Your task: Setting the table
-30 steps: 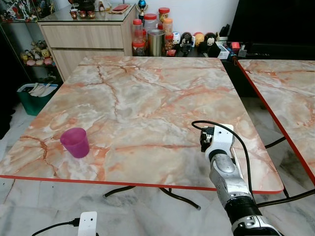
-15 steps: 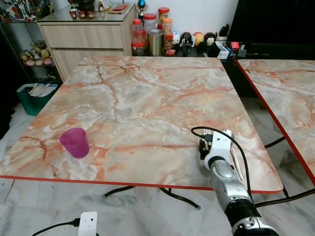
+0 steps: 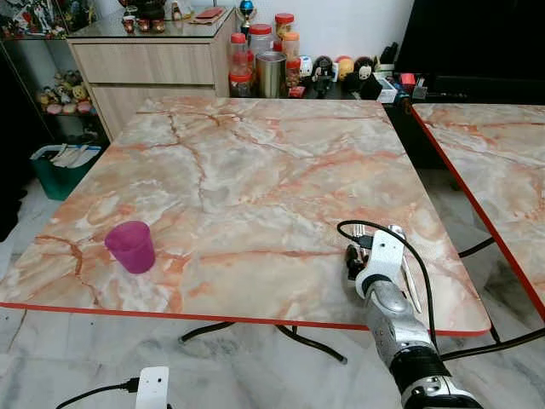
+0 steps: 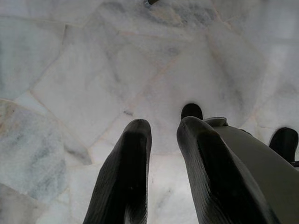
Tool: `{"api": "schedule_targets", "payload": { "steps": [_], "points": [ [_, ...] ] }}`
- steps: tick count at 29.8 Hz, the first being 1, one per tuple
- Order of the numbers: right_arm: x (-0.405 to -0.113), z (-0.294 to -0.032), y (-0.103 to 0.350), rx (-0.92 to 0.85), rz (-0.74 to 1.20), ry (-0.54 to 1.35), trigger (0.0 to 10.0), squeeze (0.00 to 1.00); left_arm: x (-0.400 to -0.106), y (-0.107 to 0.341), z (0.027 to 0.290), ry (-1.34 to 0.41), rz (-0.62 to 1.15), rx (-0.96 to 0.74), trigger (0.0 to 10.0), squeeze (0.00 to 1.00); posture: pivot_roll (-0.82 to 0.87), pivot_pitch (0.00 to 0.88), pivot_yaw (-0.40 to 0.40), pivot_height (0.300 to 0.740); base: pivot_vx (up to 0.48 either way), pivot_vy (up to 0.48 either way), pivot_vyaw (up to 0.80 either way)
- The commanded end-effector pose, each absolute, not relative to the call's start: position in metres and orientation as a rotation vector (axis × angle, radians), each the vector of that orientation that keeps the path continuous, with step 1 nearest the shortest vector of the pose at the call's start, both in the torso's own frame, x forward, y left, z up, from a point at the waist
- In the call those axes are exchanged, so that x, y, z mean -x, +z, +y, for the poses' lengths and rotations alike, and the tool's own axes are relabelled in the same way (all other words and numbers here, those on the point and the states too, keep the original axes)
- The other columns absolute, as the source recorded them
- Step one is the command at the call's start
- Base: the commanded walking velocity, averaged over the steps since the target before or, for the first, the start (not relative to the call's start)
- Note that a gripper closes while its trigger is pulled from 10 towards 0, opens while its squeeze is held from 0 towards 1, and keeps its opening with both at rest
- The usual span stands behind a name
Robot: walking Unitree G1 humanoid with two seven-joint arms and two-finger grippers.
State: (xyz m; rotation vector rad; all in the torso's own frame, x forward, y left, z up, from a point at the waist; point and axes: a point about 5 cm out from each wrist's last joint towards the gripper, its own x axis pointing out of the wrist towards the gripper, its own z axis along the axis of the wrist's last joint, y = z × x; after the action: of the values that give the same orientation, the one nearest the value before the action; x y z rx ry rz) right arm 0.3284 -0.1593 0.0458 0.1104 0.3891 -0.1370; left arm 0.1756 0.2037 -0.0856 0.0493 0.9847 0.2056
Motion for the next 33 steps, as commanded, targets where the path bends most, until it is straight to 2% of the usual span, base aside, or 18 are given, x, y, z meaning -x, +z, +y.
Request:
{"api": "schedule_targets", "payload": {
  "steps": [1,16,33],
  "points": [
    [-0.327,-0.157,0.042,-0.126,0.419,-0.132,0.0,0.00,-0.173,-0.087,0.206,0.209,0.997,-0.047,10.0,0.00,0.01,0.000,-0.005,0.719,0.000,0.000,0.00],
    [-0.330,-0.157,0.044,-0.113,0.423,-0.113,0.0,0.00,-0.172,-0.088,0.204,0.220,1.009,0.001,10.0,0.00,0.00,0.000,-0.012,0.719,0.000,0.000,0.00],
    [-0.340,-0.147,0.057,-0.098,0.388,-0.017,0.0,0.00,-0.172,-0.088,0.204,0.268,1.009,0.052,10.0,0.00,0.00,0.000,-0.024,0.719,0.000,0.000,0.00]
  ]
}}
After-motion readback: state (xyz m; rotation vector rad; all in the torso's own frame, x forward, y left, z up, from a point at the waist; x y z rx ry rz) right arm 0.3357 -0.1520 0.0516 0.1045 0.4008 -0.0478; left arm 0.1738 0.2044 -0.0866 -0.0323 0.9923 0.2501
